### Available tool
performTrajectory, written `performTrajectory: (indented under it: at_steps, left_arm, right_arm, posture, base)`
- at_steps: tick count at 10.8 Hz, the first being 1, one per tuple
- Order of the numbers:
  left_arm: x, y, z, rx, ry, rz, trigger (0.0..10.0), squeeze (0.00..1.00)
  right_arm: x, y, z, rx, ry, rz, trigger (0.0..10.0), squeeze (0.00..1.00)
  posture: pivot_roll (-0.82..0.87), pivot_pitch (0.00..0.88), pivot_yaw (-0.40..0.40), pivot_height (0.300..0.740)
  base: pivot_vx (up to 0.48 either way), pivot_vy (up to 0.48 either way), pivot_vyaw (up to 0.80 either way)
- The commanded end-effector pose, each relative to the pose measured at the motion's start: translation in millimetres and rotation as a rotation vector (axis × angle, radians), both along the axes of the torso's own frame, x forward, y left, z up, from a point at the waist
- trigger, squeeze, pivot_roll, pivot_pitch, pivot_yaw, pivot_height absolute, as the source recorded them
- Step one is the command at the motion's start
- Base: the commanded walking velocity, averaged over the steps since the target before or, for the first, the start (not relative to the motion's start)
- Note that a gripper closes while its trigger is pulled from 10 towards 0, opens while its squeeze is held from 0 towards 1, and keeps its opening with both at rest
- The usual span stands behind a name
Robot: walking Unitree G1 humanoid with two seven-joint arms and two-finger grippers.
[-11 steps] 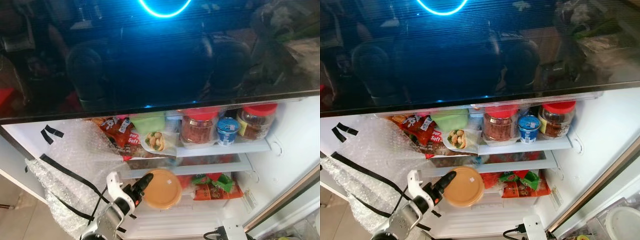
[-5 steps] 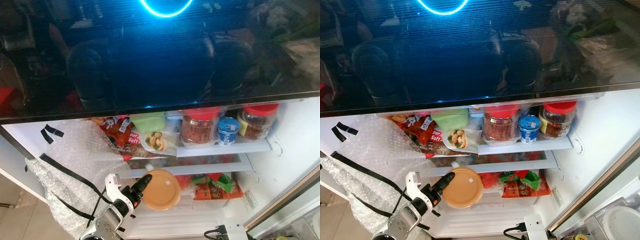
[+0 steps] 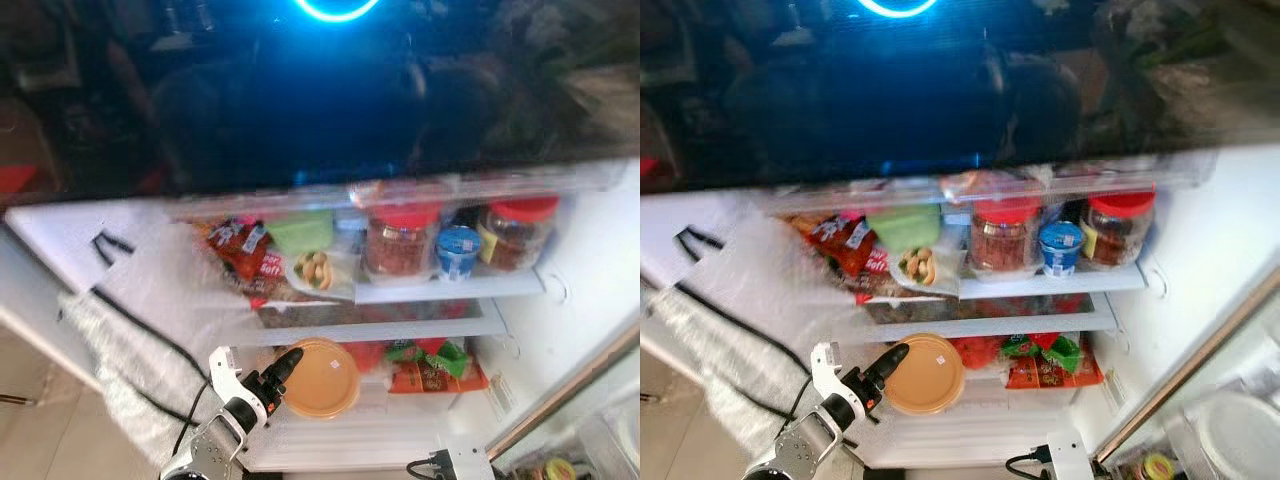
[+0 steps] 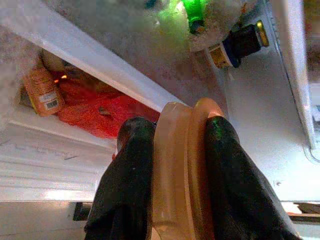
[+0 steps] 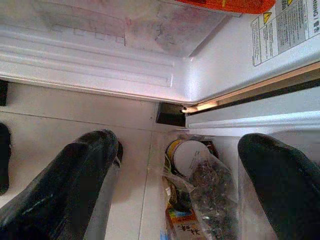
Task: Restocking fridge
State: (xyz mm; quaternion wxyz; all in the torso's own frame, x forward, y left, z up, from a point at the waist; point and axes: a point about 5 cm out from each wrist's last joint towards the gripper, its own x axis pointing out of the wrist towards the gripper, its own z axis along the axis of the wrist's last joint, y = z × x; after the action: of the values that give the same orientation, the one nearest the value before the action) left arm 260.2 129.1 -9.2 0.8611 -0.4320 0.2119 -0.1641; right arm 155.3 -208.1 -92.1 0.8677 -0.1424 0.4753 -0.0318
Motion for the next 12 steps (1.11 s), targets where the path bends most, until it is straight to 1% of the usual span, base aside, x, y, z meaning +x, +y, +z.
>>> performTrajectory:
  at_steps: [1, 3, 6, 9, 11, 12]
  left_arm:
    - [0.8, 4.2, 1.7, 0.016, -0.013, 0.010, 10.0, 0.00]
    - [1.0, 4.8, 1.9, 0.018, -0.013, 0.010, 10.0, 0.00]
    - [2.0, 5.0, 2.6, 0.020, -0.016, 0.009, 10.0, 0.00]
    - [6.5, 6.9, 6.1, 0.025, -0.028, 0.028, 10.0, 0.00]
    - [8.7, 5.6, 8.3, 0.021, -0.035, 0.028, 10.0, 0.00]
    - [9.5, 5.4, 8.7, 0.021, -0.036, 0.033, 10.0, 0.00]
  right_arm:
    - [-2.6, 2.9, -1.4, 0.014, 0.002, -0.011, 10.0, 0.00]
    - [-3.6, 3.4, -1.9, 0.020, 0.002, -0.025, 10.0, 0.00]
    - [-3.2, 4.9, -1.9, 0.041, -0.003, -0.010, 10.0, 0.00]
    - [-3.1, 4.6, -2.0, 0.041, 0.003, -0.018, 10.0, 0.00]
    - [-2.8, 4.8, -1.9, 0.051, 0.000, -0.020, 10.0, 0.00]
    - [-2.2, 5.4, -1.8, 0.056, 0.007, 0.004, 10.0, 0.00]
  posture:
    - [-0.09, 0.000, 0.083, 0.695]
    - [-0.09, 0.000, 0.085, 0.695]
    - [-0.09, 0.000, 0.086, 0.695]
    - [-0.09, 0.000, 0.084, 0.690]
    - [-0.09, 0.000, 0.082, 0.650]
    - [-0.09, 0.000, 0.083, 0.635]
  base:
    - [0.000, 0.000, 0.00]
    - [0.000, 0.000, 0.00]
    - [0.000, 0.000, 0.00]
    - [0.000, 0.000, 0.00]
    - [0.000, 0.000, 0.00]
    - [0.000, 0.000, 0.00]
